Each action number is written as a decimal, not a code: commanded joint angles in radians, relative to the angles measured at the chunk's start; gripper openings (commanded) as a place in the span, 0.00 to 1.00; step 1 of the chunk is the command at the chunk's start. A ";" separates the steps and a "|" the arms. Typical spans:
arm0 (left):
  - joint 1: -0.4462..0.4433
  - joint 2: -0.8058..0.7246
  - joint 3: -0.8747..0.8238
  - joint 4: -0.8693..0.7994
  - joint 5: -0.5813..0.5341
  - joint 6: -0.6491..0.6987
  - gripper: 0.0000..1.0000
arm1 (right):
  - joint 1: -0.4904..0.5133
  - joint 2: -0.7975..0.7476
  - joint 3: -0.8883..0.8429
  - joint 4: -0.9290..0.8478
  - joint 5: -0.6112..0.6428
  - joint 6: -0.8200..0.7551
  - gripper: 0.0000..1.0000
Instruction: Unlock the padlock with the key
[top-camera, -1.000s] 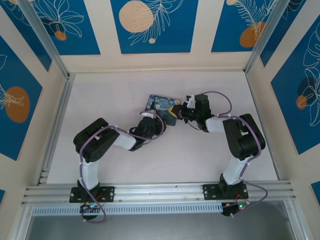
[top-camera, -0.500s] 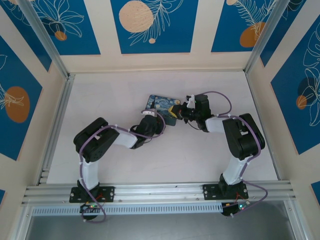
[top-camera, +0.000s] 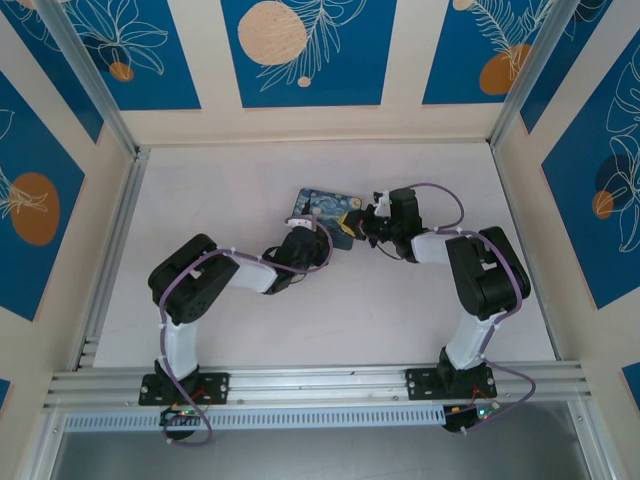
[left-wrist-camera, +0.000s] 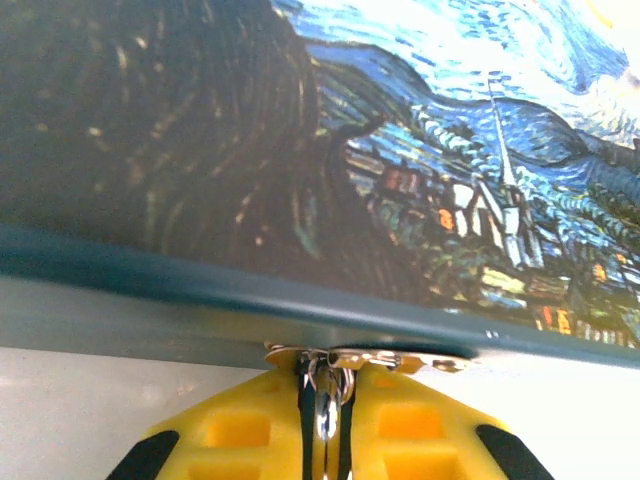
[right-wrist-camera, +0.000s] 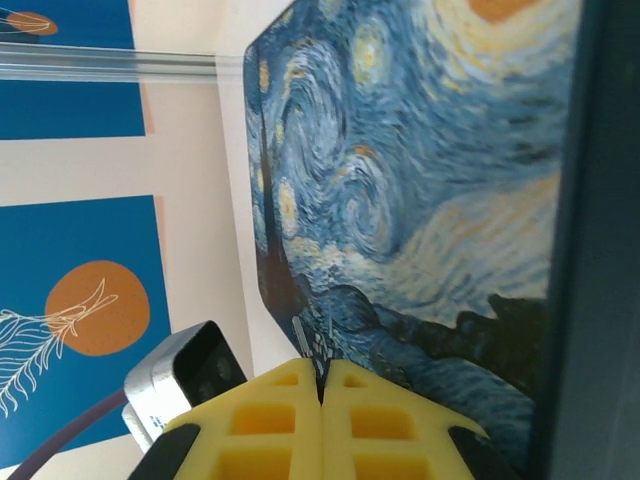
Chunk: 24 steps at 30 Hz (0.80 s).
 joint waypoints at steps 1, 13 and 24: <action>-0.001 0.021 0.020 -0.049 0.001 0.019 0.00 | -0.006 -0.053 0.023 -0.046 -0.023 -0.003 0.00; 0.035 -0.111 0.076 -0.200 0.195 -0.033 0.00 | -0.007 -0.267 -0.049 -0.087 -0.031 0.011 0.00; 0.092 -0.226 0.067 -0.200 0.371 -0.143 0.00 | 0.021 -0.517 -0.339 -0.051 0.065 0.095 0.00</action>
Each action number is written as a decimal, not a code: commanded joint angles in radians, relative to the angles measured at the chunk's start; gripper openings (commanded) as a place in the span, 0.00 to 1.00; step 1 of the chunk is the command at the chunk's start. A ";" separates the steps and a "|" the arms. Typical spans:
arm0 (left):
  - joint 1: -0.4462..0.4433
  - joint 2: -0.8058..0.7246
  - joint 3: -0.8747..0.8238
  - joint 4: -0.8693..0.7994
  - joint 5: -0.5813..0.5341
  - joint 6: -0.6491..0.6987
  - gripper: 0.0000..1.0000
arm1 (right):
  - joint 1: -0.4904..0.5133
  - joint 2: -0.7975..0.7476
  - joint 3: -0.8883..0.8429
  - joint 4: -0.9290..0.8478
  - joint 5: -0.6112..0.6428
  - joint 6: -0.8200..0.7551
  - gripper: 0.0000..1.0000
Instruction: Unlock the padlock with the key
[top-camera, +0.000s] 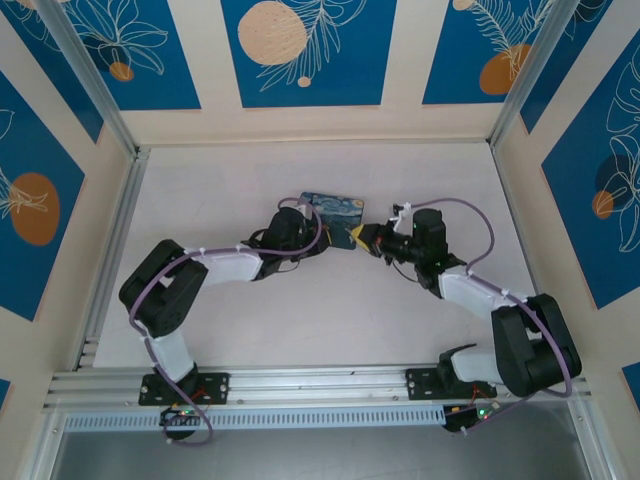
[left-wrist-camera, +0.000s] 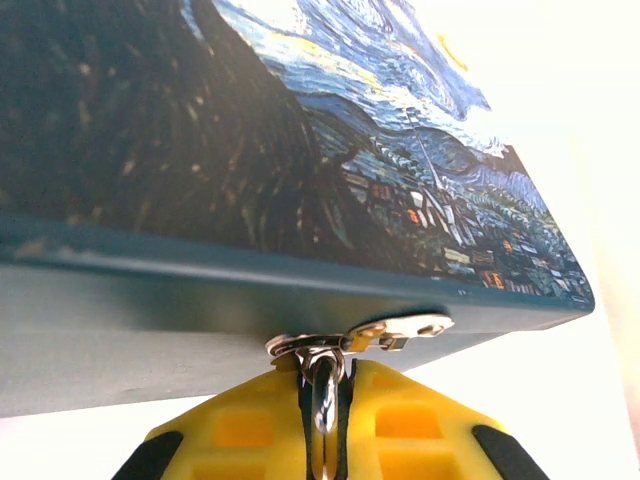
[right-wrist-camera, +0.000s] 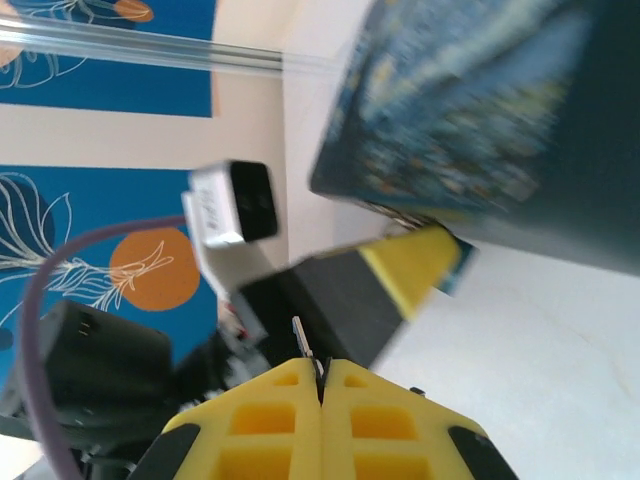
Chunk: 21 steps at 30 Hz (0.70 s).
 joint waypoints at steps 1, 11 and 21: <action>0.016 -0.059 0.012 0.039 0.087 -0.047 0.00 | 0.023 -0.032 -0.060 0.025 0.036 0.064 0.00; 0.037 -0.152 -0.058 0.073 0.112 -0.136 0.00 | 0.123 0.042 -0.072 0.139 0.075 0.155 0.00; 0.041 -0.157 0.021 -0.145 0.135 -0.046 0.00 | 0.105 0.118 -0.031 0.184 0.081 0.144 0.00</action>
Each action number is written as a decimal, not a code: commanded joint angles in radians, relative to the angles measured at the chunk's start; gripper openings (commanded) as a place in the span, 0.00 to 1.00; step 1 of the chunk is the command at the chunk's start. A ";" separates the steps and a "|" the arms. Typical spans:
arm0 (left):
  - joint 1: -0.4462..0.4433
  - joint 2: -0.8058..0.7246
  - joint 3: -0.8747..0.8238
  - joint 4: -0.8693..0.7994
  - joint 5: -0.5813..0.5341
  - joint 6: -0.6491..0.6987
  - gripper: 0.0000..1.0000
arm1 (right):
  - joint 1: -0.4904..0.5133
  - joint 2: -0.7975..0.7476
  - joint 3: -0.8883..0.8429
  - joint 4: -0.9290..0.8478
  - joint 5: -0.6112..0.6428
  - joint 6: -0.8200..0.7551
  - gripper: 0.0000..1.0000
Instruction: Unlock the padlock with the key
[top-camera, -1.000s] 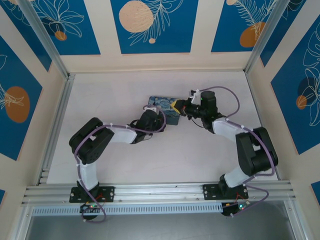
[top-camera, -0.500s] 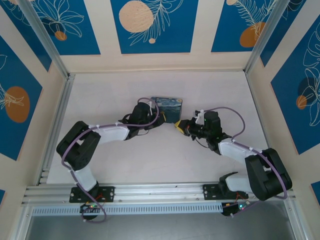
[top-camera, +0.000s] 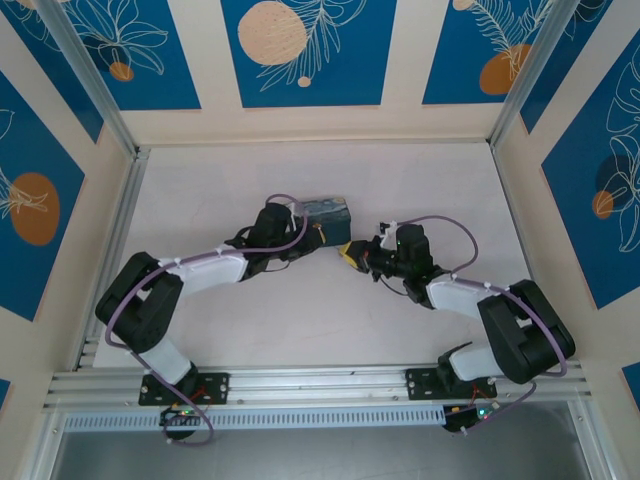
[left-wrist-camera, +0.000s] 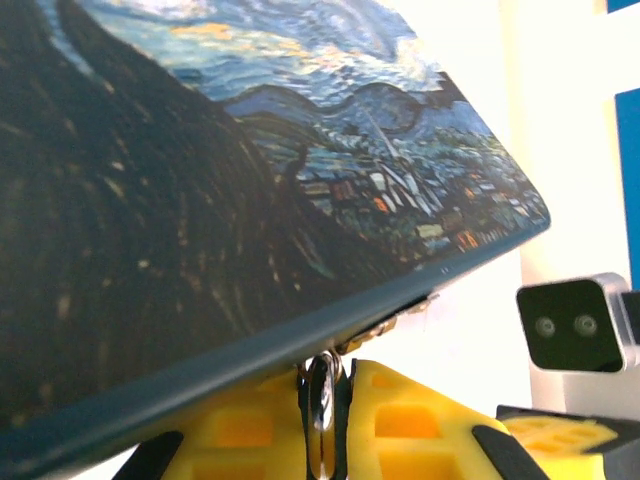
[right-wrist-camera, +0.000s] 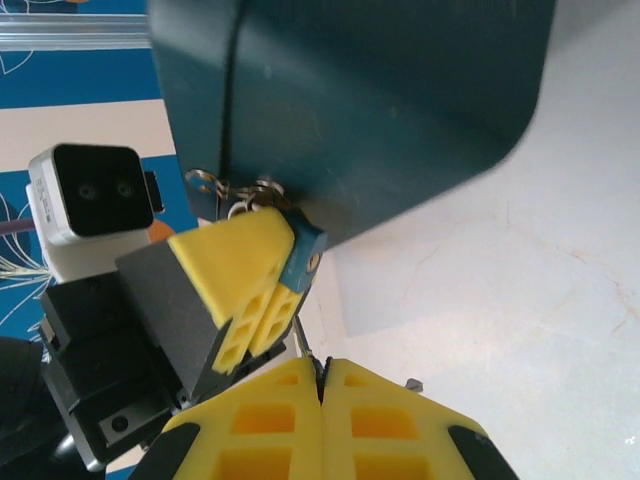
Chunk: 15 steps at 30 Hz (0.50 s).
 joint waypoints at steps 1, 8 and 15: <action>0.009 -0.010 0.058 -0.037 0.041 0.060 0.00 | -0.015 0.036 0.045 0.045 -0.001 -0.008 0.00; 0.012 0.016 0.066 -0.052 0.113 0.092 0.00 | -0.057 0.123 0.058 0.103 -0.043 -0.019 0.00; 0.015 0.019 0.094 -0.084 0.156 0.050 0.00 | -0.068 0.146 0.031 0.210 -0.094 0.012 0.00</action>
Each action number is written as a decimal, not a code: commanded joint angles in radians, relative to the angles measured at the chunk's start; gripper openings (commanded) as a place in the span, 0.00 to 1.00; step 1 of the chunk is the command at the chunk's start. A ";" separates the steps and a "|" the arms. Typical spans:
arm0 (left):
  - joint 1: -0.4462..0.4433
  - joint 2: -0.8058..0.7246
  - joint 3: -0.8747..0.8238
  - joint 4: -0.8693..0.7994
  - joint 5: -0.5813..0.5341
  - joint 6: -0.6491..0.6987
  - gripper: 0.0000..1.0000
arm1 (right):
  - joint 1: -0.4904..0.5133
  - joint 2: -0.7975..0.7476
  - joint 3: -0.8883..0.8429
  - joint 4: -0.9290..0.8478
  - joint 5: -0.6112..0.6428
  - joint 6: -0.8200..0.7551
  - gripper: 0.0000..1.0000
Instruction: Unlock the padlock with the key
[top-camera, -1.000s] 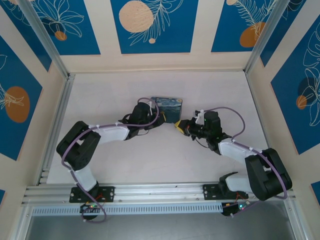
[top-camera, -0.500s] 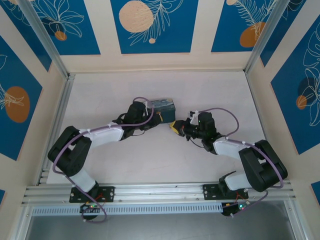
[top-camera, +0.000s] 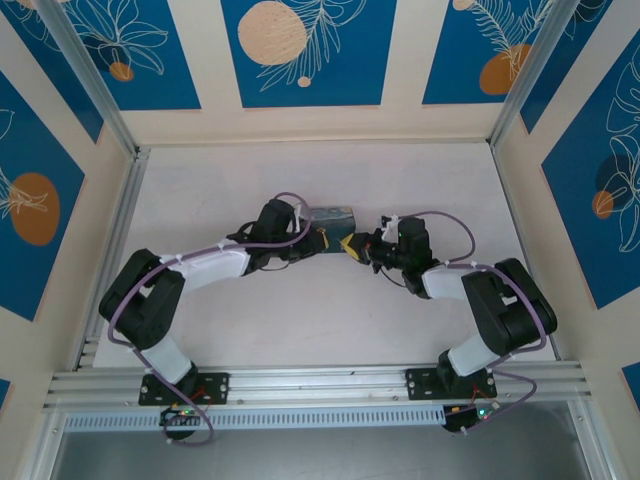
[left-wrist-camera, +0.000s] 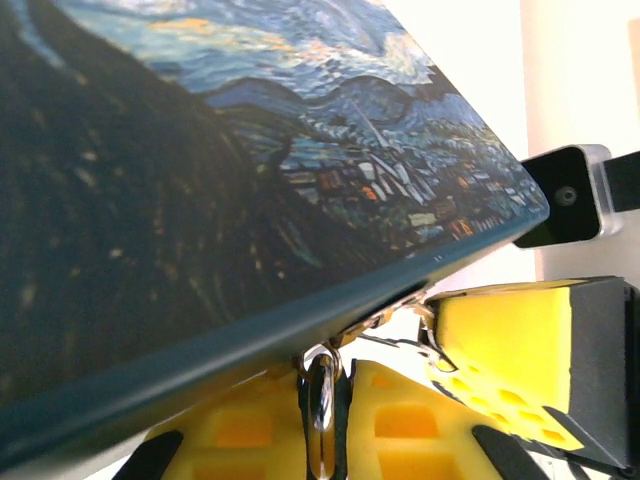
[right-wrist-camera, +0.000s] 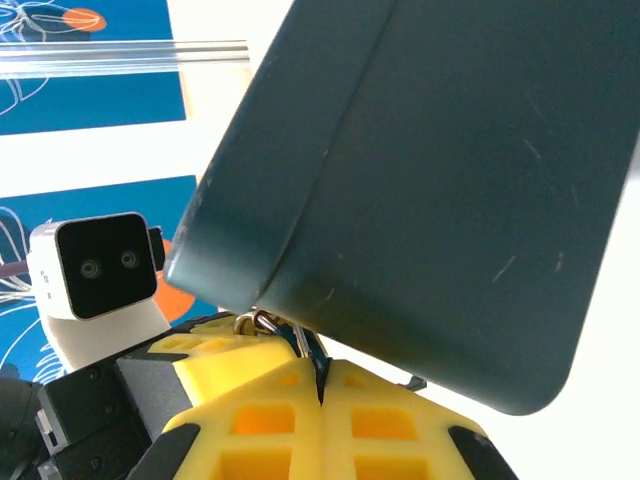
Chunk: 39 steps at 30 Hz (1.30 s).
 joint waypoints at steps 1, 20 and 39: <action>0.012 -0.009 0.030 0.030 0.036 -0.032 0.00 | 0.000 -0.012 -0.016 0.073 -0.032 0.014 0.00; 0.013 -0.098 -0.025 0.183 -0.111 -0.295 0.00 | 0.123 -0.125 -0.087 0.039 0.174 0.190 0.00; 0.012 -0.113 -0.034 0.192 -0.108 -0.308 0.00 | 0.137 -0.078 -0.028 0.055 0.194 0.205 0.00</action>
